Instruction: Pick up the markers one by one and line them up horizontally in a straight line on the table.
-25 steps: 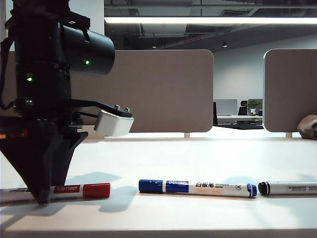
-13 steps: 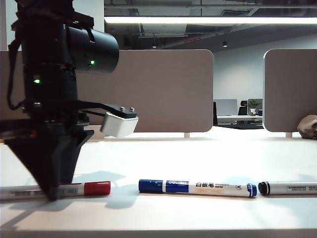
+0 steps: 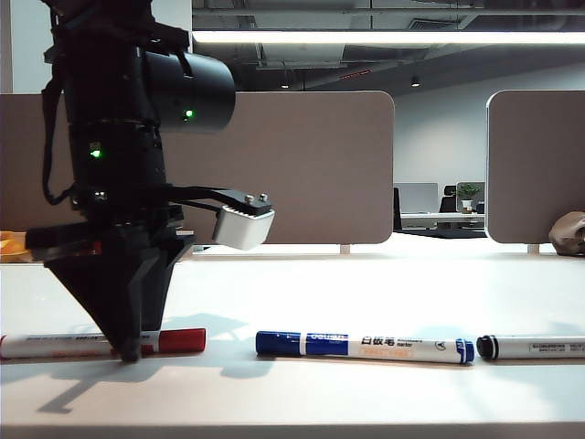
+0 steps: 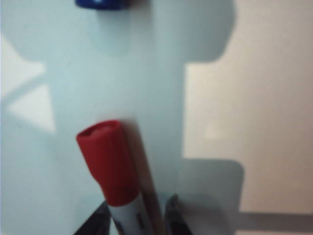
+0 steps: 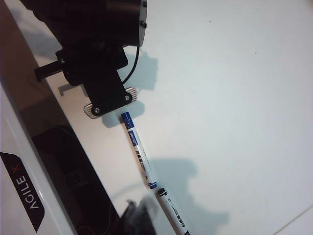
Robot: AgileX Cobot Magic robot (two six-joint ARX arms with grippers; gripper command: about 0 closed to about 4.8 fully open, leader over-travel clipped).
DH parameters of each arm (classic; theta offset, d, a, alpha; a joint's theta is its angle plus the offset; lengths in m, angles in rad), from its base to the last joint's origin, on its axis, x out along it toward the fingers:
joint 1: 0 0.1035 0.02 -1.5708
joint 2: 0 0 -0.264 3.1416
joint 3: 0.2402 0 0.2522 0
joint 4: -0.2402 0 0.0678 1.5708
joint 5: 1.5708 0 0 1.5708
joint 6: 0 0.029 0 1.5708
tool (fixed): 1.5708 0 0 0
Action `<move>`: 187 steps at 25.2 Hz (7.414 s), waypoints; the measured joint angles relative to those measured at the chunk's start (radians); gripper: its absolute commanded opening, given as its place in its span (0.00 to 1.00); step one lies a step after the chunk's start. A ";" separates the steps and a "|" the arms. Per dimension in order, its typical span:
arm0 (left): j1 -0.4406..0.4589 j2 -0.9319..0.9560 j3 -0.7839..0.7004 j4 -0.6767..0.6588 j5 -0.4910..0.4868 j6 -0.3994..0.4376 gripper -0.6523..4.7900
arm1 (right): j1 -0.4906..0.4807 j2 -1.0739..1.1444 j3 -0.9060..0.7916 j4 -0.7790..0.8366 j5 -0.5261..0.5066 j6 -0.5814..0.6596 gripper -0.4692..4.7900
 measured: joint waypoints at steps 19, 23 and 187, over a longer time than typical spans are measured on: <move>-0.017 0.002 0.000 0.022 0.016 -0.048 0.27 | 0.000 0.000 0.000 0.000 0.000 0.000 0.08; -0.018 0.003 0.000 0.030 0.020 -0.088 0.27 | 0.000 0.000 0.000 0.000 0.000 0.000 0.08; -0.053 -1.621 -0.970 0.610 0.063 -1.078 0.11 | -0.005 -1.183 -1.639 1.393 0.019 0.391 0.08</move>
